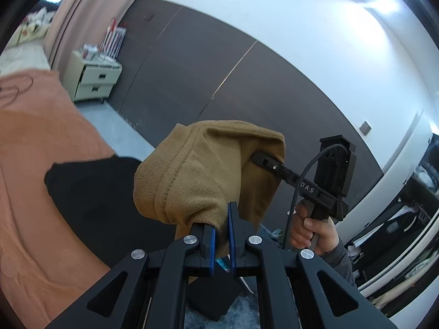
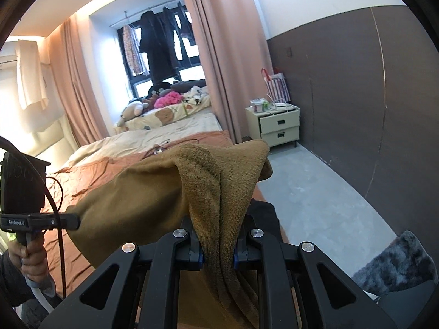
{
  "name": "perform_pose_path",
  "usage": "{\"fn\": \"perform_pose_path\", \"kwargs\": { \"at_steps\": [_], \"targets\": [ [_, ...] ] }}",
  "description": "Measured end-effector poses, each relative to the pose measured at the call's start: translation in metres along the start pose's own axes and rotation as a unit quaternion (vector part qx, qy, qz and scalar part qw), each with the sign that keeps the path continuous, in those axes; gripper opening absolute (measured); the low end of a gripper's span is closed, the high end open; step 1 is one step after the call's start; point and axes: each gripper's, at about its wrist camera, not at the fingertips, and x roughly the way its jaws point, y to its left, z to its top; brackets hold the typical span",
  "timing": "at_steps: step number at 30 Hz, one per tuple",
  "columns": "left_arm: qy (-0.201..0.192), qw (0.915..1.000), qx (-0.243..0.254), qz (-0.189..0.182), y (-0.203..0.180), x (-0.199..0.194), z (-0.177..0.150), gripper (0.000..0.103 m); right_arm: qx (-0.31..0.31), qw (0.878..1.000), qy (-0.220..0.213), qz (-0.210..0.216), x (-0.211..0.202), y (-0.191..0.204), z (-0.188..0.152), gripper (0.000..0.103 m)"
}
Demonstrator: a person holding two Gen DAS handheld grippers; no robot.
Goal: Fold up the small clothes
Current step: 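Lift the shirt end with both tools and fold it over onto the strip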
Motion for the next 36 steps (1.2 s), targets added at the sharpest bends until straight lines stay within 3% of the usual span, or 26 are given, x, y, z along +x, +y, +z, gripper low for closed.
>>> {"fn": "perform_pose_path", "kwargs": {
  "at_steps": [6, 14, 29, 33, 35, 36],
  "targets": [
    [0.003, 0.9998, -0.016, 0.015, 0.021, 0.012, 0.000, 0.007, 0.005, 1.000, 0.020, -0.007, 0.024, 0.020, 0.004, 0.011],
    [-0.002, 0.9987, 0.003, 0.050, 0.049, 0.020, 0.012, 0.007, 0.011, 0.999, 0.037, -0.004, 0.051, 0.034, 0.014, 0.011],
    [0.007, 0.9957, -0.013, 0.091, 0.151, 0.058, 0.026, 0.007, 0.011, 0.995, 0.101, -0.011, 0.141, 0.005, 0.035, 0.010],
    [0.001, 0.9941, -0.016, 0.107, 0.175, 0.069, 0.023, 0.008, 0.025, 0.995, 0.100, -0.007, 0.159, -0.003, 0.039, 0.011],
    [0.018, 0.9926, -0.047, 0.110, 0.198, 0.084, 0.020, 0.009, 0.034, 0.989, 0.138, -0.029, 0.178, -0.009, 0.030, 0.015],
    [0.036, 0.9904, -0.072, 0.112, 0.210, 0.092, 0.015, 0.009, 0.038, 0.981, 0.184, -0.049, 0.193, -0.013, 0.024, 0.024]
  ]
}}
